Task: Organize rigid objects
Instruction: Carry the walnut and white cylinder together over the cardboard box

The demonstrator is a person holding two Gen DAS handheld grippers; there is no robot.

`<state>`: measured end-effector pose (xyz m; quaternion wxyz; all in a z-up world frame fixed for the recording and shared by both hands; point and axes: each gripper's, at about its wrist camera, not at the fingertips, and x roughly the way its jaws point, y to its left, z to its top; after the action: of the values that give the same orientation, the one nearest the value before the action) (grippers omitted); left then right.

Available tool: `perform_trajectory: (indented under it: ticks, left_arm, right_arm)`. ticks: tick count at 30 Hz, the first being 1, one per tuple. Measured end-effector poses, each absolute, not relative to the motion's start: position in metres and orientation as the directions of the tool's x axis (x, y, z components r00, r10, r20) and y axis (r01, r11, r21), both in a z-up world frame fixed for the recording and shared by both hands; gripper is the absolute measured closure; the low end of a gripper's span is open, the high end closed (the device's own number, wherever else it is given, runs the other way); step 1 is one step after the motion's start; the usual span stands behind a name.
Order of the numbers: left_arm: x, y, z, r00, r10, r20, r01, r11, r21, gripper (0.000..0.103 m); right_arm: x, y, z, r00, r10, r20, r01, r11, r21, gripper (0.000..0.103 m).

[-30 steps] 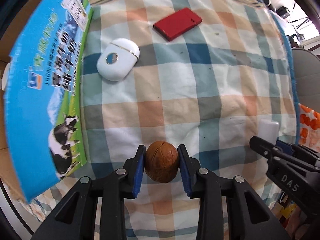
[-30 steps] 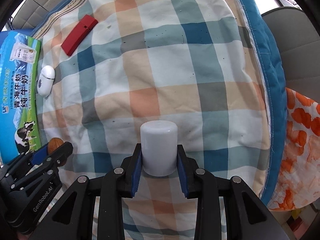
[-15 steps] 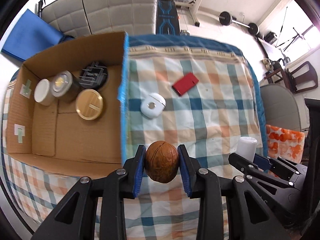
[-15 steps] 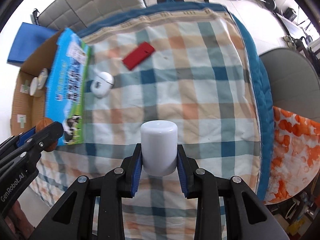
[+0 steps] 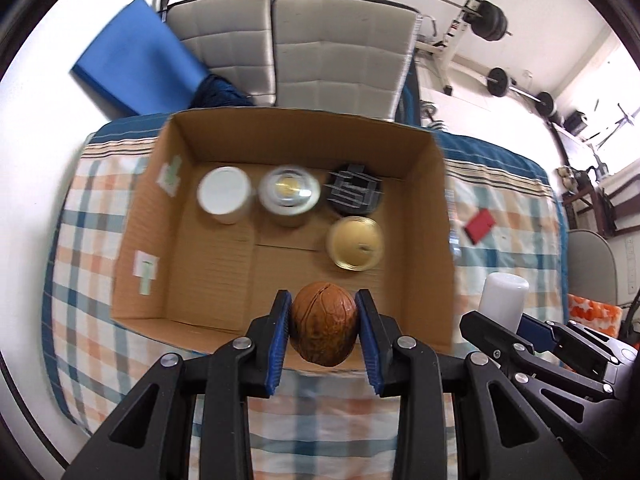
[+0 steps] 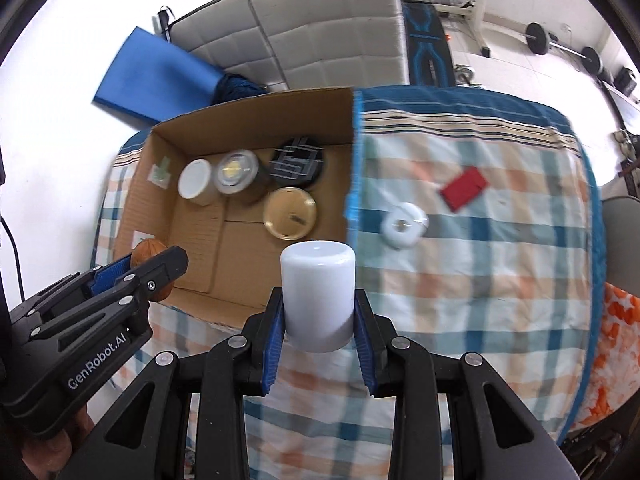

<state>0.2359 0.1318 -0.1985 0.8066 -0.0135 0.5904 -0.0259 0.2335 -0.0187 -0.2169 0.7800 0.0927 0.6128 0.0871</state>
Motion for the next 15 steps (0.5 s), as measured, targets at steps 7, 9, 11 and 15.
perform_trajectory:
  ticks: [7, 9, 11, 15]
  left_arm:
    - [0.267, 0.196, -0.232, 0.245, -0.001, -0.969, -0.017, 1.0, -0.006, 0.073]
    - [0.279, 0.209, -0.248, 0.216, -0.002, -0.976, -0.024, 1.0, -0.007, 0.073]
    - [0.291, 0.22, -0.264, 0.183, -0.021, -0.983, -0.031, 0.999, -0.027, 0.073]
    - [0.311, 0.23, -0.291, 0.127, -0.035, -0.991, -0.031, 0.999, -0.039, 0.073]
  right_arm:
    - [0.273, 0.046, -0.267, 0.172, 0.257, -0.951, -0.004, 0.965, 0.261, 0.069]
    - [0.285, 0.057, -0.285, 0.156, 0.259, -0.953, 0.008, 0.965, 0.263, 0.069]
    - [0.296, 0.069, -0.302, 0.136, 0.269, -0.954, 0.019, 0.962, 0.273, 0.069]
    - [0.315, 0.089, -0.33, 0.111, 0.254, -0.961, 0.023, 0.966, 0.258, 0.069]
